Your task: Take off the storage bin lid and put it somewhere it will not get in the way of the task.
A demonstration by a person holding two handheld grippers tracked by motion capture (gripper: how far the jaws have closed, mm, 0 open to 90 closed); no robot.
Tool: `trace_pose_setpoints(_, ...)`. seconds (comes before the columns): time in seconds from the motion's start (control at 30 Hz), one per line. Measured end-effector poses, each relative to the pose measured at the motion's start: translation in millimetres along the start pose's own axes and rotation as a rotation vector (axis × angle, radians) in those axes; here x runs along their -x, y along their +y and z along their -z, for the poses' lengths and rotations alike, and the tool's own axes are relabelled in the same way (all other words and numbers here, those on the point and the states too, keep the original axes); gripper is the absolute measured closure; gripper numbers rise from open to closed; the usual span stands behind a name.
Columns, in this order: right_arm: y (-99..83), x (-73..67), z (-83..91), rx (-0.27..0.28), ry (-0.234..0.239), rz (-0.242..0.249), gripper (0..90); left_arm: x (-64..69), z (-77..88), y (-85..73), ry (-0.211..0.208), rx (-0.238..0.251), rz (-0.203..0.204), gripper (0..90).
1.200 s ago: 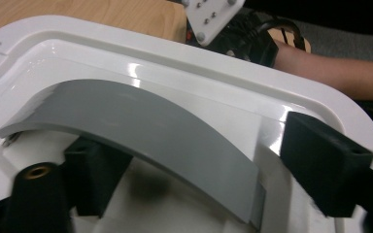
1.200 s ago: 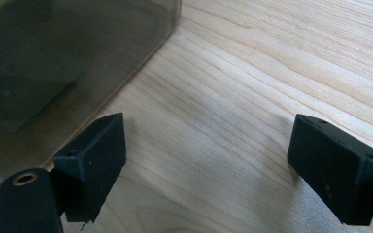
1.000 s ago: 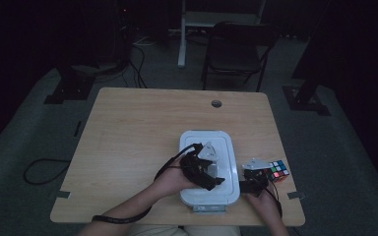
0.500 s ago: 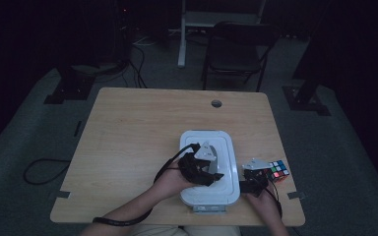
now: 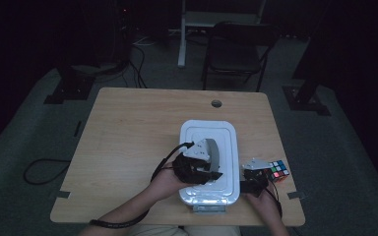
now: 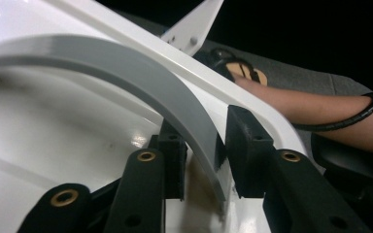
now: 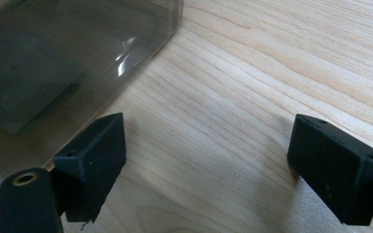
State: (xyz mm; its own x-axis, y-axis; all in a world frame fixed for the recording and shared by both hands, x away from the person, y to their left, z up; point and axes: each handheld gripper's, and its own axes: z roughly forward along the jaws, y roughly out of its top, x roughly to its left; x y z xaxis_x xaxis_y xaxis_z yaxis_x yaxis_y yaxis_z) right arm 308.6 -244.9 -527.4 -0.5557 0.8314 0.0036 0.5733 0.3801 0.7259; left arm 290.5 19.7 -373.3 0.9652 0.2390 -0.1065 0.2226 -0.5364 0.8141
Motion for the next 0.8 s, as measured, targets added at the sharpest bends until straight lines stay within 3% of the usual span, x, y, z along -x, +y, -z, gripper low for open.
trace_pose_setpoints(0.3, 0.0, 0.0, 0.2, -0.002, 0.0, 0.0, 13.9, 1.9, 17.5, 2.5, 0.005, 0.025, -0.016, 71.7)
trace_pose_setpoints(0.6, 0.0, 0.0, 0.0, 0.0, 0.0, -0.001, 13.9, -6.1, 42.7, -2.0, 0.015, 0.072, -0.01, 71.4)
trace_pose_setpoints(0.8, 0.0, 0.2, 0.1, 0.0, -0.001, -0.001, 14.3, -11.2, 56.0, -9.1, 0.035, 0.074, 0.0, 71.5)
